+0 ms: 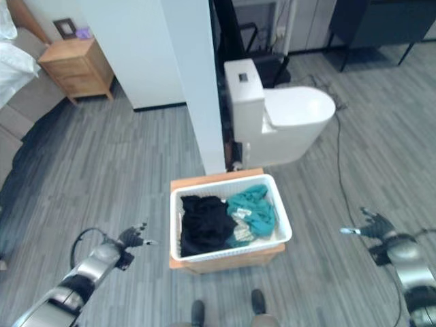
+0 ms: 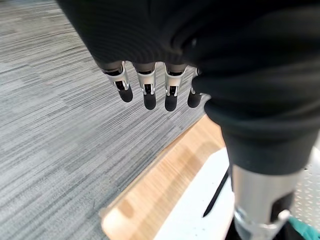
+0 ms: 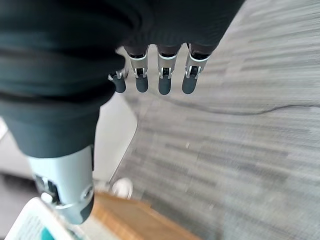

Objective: Grab the laundry basket,head to the washer,open it,put in the laundry and shut it.

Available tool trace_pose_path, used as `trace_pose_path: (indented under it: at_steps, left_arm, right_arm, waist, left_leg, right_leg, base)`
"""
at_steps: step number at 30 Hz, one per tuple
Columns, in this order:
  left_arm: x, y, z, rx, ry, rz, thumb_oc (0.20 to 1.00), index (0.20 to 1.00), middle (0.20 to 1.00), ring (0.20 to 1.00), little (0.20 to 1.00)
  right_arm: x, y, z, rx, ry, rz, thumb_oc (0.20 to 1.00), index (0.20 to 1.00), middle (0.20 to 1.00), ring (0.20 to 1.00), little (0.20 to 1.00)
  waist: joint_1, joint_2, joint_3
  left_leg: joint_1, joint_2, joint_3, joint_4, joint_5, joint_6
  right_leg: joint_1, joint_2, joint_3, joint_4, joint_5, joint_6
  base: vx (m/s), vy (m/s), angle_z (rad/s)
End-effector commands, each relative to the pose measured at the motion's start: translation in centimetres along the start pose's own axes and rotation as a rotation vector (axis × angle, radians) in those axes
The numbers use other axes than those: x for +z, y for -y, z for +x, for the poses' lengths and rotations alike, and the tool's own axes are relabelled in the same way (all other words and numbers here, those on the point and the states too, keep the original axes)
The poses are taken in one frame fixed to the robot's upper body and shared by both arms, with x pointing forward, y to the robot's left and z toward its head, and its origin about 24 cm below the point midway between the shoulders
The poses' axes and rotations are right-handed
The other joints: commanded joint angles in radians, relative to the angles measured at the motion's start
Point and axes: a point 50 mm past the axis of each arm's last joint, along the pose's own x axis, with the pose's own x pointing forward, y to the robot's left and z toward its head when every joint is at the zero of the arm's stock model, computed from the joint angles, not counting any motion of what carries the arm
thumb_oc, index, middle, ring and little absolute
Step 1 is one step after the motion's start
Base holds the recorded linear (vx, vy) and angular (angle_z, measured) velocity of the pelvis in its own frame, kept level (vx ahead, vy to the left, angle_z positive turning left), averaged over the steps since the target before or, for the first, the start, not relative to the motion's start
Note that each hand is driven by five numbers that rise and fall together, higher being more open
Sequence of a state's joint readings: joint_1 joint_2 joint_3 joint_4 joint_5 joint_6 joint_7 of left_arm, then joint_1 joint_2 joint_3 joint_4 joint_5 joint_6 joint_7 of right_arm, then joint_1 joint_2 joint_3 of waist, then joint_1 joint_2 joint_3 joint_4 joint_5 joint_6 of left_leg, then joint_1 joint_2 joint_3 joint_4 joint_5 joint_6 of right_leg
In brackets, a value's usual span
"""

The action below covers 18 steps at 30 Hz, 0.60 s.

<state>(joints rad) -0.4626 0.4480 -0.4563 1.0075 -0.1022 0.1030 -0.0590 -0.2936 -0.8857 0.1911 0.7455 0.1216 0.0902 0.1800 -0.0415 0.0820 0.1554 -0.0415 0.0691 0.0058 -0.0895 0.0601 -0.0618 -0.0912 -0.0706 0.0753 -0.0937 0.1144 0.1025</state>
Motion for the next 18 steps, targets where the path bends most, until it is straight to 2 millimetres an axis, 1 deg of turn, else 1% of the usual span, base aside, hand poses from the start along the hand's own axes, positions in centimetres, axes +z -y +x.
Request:
trace_pose_path:
  at_steps: [1, 3, 4, 5, 6, 7, 8, 10, 11, 12, 13, 15, 17, 18]
  left_arm:
    - [3.4, -2.7, 0.5, 0.092, 0.050, 0.060, 1.000, 1.000, 1.000, 1.000, 1.000]
    - [4.8, -3.3, 0.7, 0.116, 0.056, 0.103, 1.000, 1.000, 1.000, 1.000, 1.000]
    - [5.6, -4.1, 0.7, 0.143, 0.053, 0.110, 1.000, 1.000, 1.000, 1.000, 1.000]
    - [6.8, -5.9, 0.5, 0.205, 0.048, 0.140, 1.000, 1.000, 1.000, 1.000, 1.000]
    - [7.2, -6.5, 0.3, 0.225, 0.053, 0.139, 1.000, 1.000, 1.000, 1.000, 1.000]
    - [7.7, -7.6, 0.1, 0.264, 0.053, 0.144, 1.000, 1.000, 1.000, 1.000, 1.000]
    - [8.0, -8.1, -0.1, 0.281, 0.054, 0.147, 1.000, 1.000, 1.000, 1.000, 1.000]
    - [7.9, -8.6, -0.2, 0.295, 0.049, 0.138, 1.000, 1.000, 1.000, 1.000, 1.000]
    - [8.1, -9.3, -0.4, 0.317, 0.048, 0.131, 1.000, 1.000, 1.000, 1.000, 1.000]
    - [8.1, -9.5, -0.5, 0.324, 0.047, 0.128, 1.000, 1.000, 1.000, 1.000, 1.000]
    - [8.1, -9.5, -0.5, 0.325, 0.047, 0.127, 1.000, 1.000, 1.000, 1.000, 1.000]
    - [8.4, -9.6, -0.5, 0.331, 0.054, 0.119, 1.000, 1.000, 1.000, 1.000, 1.000]
    - [8.5, -9.7, -0.6, 0.336, 0.055, 0.115, 1.000, 1.000, 1.000, 1.000, 1.000]
    - [8.5, -9.9, -0.6, 0.343, 0.049, 0.105, 1.000, 1.000, 1.000, 1.000, 1.000]
  right_arm:
    - [1.0, 2.2, 0.4, -0.033, -0.025, -0.075, 1.000, 1.000, 1.000, 1.000, 1.000]
    - [2.5, 2.1, 1.3, -0.032, -0.030, -0.118, 1.000, 1.000, 1.000, 1.000, 1.000]
    - [3.9, 1.7, 2.1, -0.032, -0.032, -0.133, 1.000, 1.000, 1.000, 1.000, 1.000]
    - [6.6, 1.2, 3.1, -0.028, -0.021, -0.181, 1.000, 1.000, 1.000, 1.000, 1.000]
    - [7.2, 0.9, 3.3, -0.025, -0.015, -0.186, 1.000, 1.000, 1.000, 1.000, 1.000]
    - [9.4, 0.5, 3.7, -0.029, 0.021, -0.204, 1.000, 1.000, 1.000, 1.000, 1.000]
    - [10.5, 0.3, 3.8, -0.028, 0.042, -0.211, 1.000, 1.000, 1.000, 1.000, 1.000]
    - [10.9, 0.1, 3.9, -0.027, 0.048, -0.209, 1.000, 1.000, 1.000, 1.000, 1.000]
    - [12.6, -0.8, 4.1, -0.010, 0.089, -0.211, 1.000, 1.000, 1.000, 1.000, 1.000]
    - [13.0, -1.1, 4.1, -0.006, 0.097, -0.211, 1.000, 1.000, 1.000, 1.000, 1.000]
    - [13.0, -1.1, 4.1, -0.006, 0.098, -0.212, 1.000, 1.000, 1.000, 1.000, 1.000]
    - [13.9, -1.7, 4.2, 0.005, 0.120, -0.199, 1.000, 1.000, 1.000, 1.000, 1.000]
    - [14.6, -2.6, 4.3, 0.022, 0.139, -0.198, 1.000, 1.000, 1.000, 1.000, 1.000]
    - [15.3, -3.4, 4.3, 0.042, 0.150, -0.201, 1.000, 1.000, 1.000, 1.000, 1.000]
  waist:
    - [0.005, -0.050, 0.030]
    - [0.008, -0.047, 0.043]
    - [0.006, -0.045, 0.052]
    - [0.009, -0.048, 0.064]
    - [0.008, -0.049, 0.067]
    - [0.007, -0.055, 0.072]
    - [0.005, -0.058, 0.075]
    - [0.003, -0.060, 0.075]
    - [0.001, -0.065, 0.078]
    - [0.000, -0.067, 0.079]
    - [-0.001, -0.067, 0.079]
    - [-0.002, -0.073, 0.083]
    - [-0.003, -0.078, 0.086]
    - [-0.003, -0.082, 0.090]
  left_leg:
    - [-0.046, 0.016, -0.035, 0.002, 0.013, -0.014]
    - [-0.062, 0.013, -0.036, 0.002, 0.020, -0.013]
    - [-0.078, 0.011, -0.033, 0.002, 0.025, -0.012]
    - [-0.100, 0.010, -0.021, 0.002, 0.030, -0.012]
    - [-0.105, 0.009, -0.017, 0.002, 0.032, -0.013]
    - [-0.118, 0.010, -0.008, 0.002, 0.036, -0.014]
    - [-0.125, 0.010, -0.006, 0.002, 0.038, -0.014]
    - [-0.129, 0.010, -0.003, 0.002, 0.039, -0.014]
    - [-0.133, 0.011, 0.001, 0.002, 0.040, -0.014]
    - [-0.134, 0.011, 0.001, 0.002, 0.040, -0.013]
    - [-0.134, 0.011, 0.001, 0.002, 0.040, -0.013]
    - [-0.134, 0.010, 0.002, 0.002, 0.039, -0.012]
    - [-0.134, 0.010, 0.002, 0.002, 0.038, -0.010]
    - [-0.134, 0.009, 0.002, 0.002, 0.037, -0.009]
  right_leg:
    - [0.008, -0.036, -0.012, 0.006, -0.044, 0.071]
    - [-0.010, -0.036, -0.010, 0.006, -0.034, 0.072]
    - [-0.031, -0.036, -0.003, 0.006, -0.025, 0.075]
    - [-0.065, -0.034, 0.014, 0.006, -0.008, 0.083]
    - [-0.072, -0.033, 0.019, 0.006, -0.004, 0.084]
    - [-0.091, -0.031, 0.027, 0.006, 0.004, 0.087]
    - [-0.101, -0.031, 0.032, 0.006, 0.009, 0.089]
    - [-0.107, -0.031, 0.035, 0.006, 0.011, 0.089]
    - [-0.114, -0.030, 0.038, 0.006, 0.013, 0.090]
    - [-0.116, -0.030, 0.040, 0.006, 0.013, 0.089]
    - [-0.116, -0.030, 0.040, 0.006, 0.013, 0.089]
    - [-0.115, -0.031, 0.037, 0.006, 0.014, 0.090]
    - [-0.115, -0.030, 0.038, 0.006, 0.013, 0.090]
    - [-0.115, -0.030, 0.037, 0.006, 0.012, 0.089]
  base:
    - [-0.05, -0.006, -0.04]
    - [-0.05, 0.005, -0.02]
    - [-0.09, 0.031, -0.02]
    - [-0.07, 0.035, -0.16]
    - [-0.06, 0.028, -0.35]
    - [-0.03, 0.019, -0.33]
    - [-0.02, 0.013, -0.20]
    - [0.00, 0.012, -0.03]
    - [0.01, 0.027, -0.06]
    - [0.01, 0.022, -0.09]
    - [0.01, 0.005, -0.10]
    - [0.01, 0.010, -0.10]
    - [0.00, 0.009, -0.02]
    - [0.00, 0.000, 0.00]
